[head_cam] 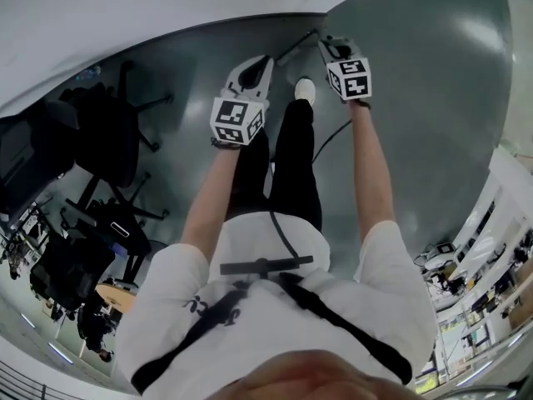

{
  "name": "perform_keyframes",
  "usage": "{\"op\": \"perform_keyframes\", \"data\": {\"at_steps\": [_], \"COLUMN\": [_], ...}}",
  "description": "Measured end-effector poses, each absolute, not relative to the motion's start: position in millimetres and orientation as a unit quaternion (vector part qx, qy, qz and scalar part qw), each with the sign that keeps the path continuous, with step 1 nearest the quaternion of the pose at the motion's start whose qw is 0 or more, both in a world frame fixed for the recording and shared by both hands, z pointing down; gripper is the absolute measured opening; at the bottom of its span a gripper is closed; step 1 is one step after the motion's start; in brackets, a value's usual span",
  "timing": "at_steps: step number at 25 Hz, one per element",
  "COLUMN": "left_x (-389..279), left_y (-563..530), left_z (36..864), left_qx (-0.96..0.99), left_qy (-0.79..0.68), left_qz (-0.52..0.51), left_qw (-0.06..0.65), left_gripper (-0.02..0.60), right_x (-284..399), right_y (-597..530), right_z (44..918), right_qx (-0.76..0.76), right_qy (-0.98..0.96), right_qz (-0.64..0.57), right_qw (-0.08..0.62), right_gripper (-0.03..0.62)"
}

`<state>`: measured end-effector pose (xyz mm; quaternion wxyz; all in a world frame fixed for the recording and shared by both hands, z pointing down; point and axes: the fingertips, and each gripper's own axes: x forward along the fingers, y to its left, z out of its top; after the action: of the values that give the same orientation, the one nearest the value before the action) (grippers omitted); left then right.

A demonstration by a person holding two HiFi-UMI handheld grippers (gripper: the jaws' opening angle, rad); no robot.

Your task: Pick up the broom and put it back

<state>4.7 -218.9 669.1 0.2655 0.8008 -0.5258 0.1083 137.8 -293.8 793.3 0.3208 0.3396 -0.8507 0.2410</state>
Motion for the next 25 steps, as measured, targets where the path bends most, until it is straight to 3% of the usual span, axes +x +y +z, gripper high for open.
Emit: {"op": "perform_keyframes", "data": {"at_steps": [14, 25], "left_x": [-50, -68], "left_y": [-202, -172], "left_z": [522, 383], "left_qx": [0.8, 0.798], "left_qy": [-0.566, -0.595], "left_qz": [0.039, 0.003], "left_qw": [0.197, 0.099], "left_gripper": [0.009, 0.009], "right_x": [112, 117], "right_y": [-255, -201], "right_z": [577, 386], "right_qx": [0.515, 0.596], "right_qy": [-0.813, -0.792], "right_qz": [0.188, 0.109], "right_qw": [0.195, 0.077], "right_gripper": [0.094, 0.095]}}
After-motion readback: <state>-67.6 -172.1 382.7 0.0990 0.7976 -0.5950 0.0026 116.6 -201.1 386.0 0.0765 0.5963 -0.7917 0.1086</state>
